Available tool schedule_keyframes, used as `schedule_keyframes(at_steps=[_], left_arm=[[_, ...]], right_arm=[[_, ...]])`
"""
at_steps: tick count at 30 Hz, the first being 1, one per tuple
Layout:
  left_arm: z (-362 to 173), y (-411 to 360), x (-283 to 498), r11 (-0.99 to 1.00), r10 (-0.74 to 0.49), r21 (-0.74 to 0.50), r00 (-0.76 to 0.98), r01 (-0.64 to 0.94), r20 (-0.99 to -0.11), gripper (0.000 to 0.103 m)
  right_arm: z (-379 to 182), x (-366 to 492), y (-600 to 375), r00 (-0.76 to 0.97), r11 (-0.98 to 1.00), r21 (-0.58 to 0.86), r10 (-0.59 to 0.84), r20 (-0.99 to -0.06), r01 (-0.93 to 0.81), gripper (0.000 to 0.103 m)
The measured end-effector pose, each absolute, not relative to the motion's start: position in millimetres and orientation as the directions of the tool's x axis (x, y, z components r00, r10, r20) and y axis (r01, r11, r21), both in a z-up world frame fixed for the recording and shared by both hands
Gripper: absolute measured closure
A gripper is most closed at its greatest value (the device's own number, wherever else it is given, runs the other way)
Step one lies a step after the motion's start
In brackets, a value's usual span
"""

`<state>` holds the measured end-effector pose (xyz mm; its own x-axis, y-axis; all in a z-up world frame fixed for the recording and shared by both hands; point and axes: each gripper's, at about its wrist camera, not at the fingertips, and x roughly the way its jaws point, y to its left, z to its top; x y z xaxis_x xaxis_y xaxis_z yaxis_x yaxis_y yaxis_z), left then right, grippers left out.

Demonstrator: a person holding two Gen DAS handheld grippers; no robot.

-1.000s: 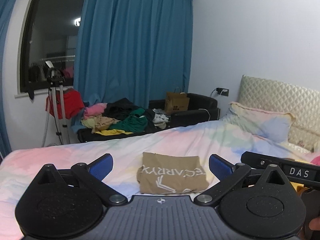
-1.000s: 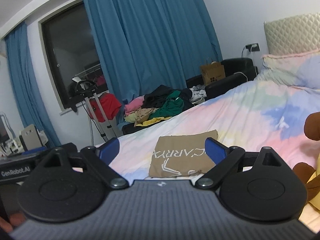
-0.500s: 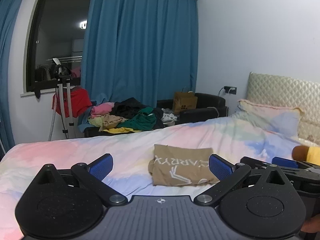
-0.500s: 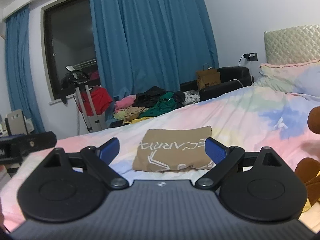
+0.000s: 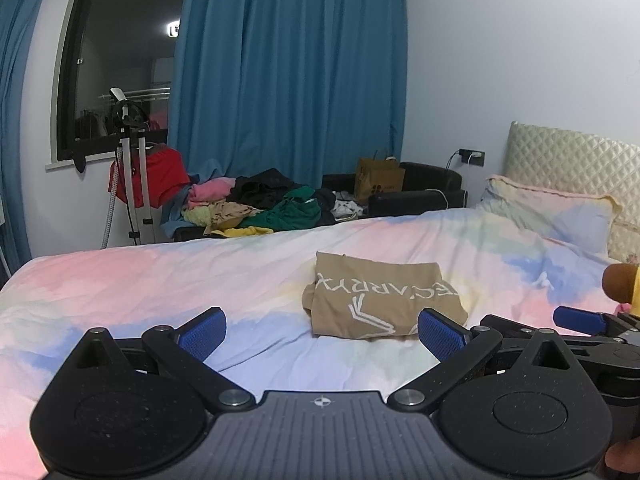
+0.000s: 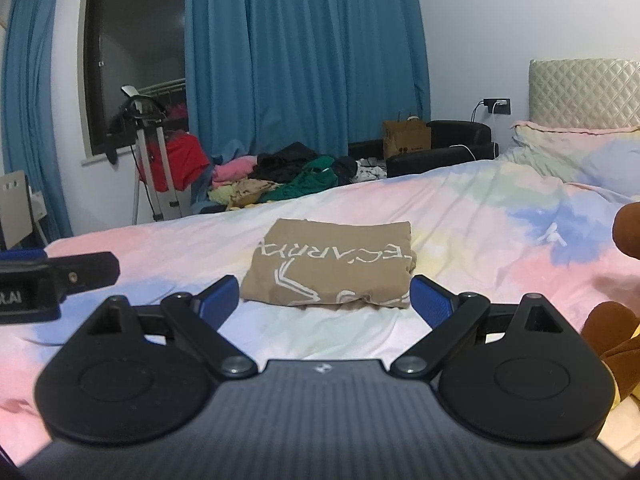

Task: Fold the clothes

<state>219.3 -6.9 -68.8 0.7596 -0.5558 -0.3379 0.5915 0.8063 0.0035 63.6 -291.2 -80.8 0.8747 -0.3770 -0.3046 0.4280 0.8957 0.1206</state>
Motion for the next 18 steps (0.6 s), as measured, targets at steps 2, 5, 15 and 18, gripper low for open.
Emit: schedule_keyframes(at_steps=[2, 5, 15, 18], left_arm=[[-69.4, -6.4, 219.0, 0.809, -0.55, 0.005, 0.762, 0.587, -0.342, 0.0], [-71.1, -3.9, 220.7, 0.817, -0.539, 0.0, 0.765, 0.576, -0.352, 0.0], [-72.6, 2.4, 222.1, 0.831, -0.521, -0.005, 0.774, 0.556, -0.361, 0.0], [-71.8, 3.6, 221.9, 0.83, -0.522, -0.006, 0.773, 0.558, -0.36, 0.0]], right_arm=[[-80.5, 62.6, -290.7, 0.875, 0.895, 0.123, -0.377, -0.304, 0.428, 0.009], [-79.8, 61.9, -290.4, 0.873, 0.894, 0.122, -0.38, -0.305, 0.432, 0.009], [-79.2, 61.9, -288.0, 0.871, 0.894, 0.109, -0.385, -0.306, 0.434, 0.009], [-79.2, 61.7, -287.1, 0.87, 0.894, 0.108, -0.386, -0.306, 0.435, 0.009]])
